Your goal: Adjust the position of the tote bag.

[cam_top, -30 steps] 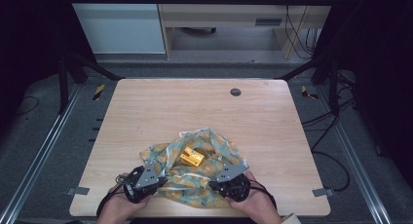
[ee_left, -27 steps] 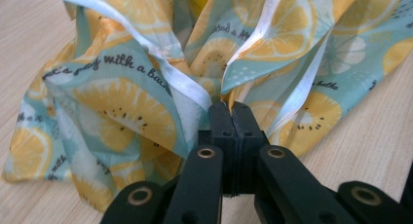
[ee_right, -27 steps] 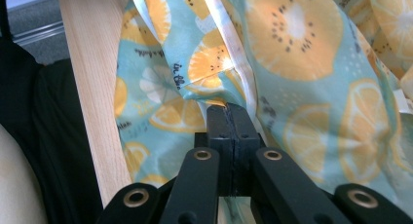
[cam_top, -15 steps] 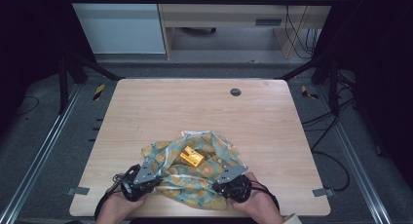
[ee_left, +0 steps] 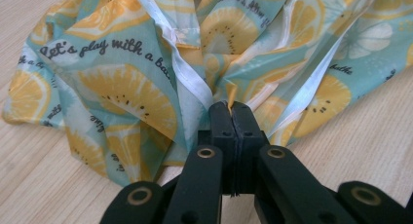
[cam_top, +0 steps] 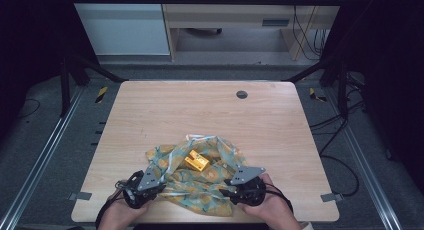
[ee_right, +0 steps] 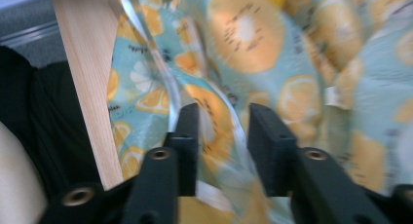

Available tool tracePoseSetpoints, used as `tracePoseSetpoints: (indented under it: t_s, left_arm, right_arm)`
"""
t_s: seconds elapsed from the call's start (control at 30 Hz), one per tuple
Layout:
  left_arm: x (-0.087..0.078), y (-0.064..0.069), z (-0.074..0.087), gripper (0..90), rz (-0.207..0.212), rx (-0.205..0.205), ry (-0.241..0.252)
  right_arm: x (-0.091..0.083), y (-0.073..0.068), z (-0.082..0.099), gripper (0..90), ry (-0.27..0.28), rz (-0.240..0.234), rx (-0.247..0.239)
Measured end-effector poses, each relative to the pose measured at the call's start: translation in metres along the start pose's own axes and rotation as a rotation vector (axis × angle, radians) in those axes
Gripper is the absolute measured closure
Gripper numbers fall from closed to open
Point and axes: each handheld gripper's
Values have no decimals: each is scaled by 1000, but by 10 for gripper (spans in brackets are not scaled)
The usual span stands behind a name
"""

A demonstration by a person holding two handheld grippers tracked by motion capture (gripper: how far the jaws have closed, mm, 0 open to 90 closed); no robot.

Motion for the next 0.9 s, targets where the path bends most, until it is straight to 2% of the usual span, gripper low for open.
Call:
tracePoseSetpoints:
  t_s: [0.07,0.2,0.3,0.4,0.53,0.6,0.67,0.73,0.87,0.9]
  left_arm:
    - [-1,-1,1,900,-2,-3,-3]
    - [-2,-3,2,900,-30,-6,-19]
    - [-3,-5,4,900,-38,-9,-23]
    - [-5,-5,4,879,-28,-11,-11]
    - [-9,-2,0,774,-17,-21,58]
    - [-11,0,-3,671,-8,-35,90]
    - [-15,2,-6,632,9,-34,131]
    - [-20,3,-10,548,13,-31,168]
    - [-29,5,-22,457,43,-46,253]
    - [-29,5,-25,431,47,-50,261]
  right_arm:
    - [-7,2,-2,561,19,8,7]
    - [-21,8,-10,517,57,30,8]
    - [-21,14,-16,483,56,53,3]
    - [-19,23,-21,442,64,73,11]
    - [-14,34,-25,421,75,92,26]
    - [-12,37,-26,413,76,101,38]
    - [-11,39,-25,410,78,103,41]
    - [-10,39,-24,407,77,112,42]
    - [-10,41,-21,390,72,114,47]
    - [-11,42,-21,380,73,117,48]
Point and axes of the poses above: each handheld gripper's, and its own axes: x roughly forward along the jaws, z roughly out of its underside, y roughly to its right, and after that the axes turned 2 degrees about y, right-handed
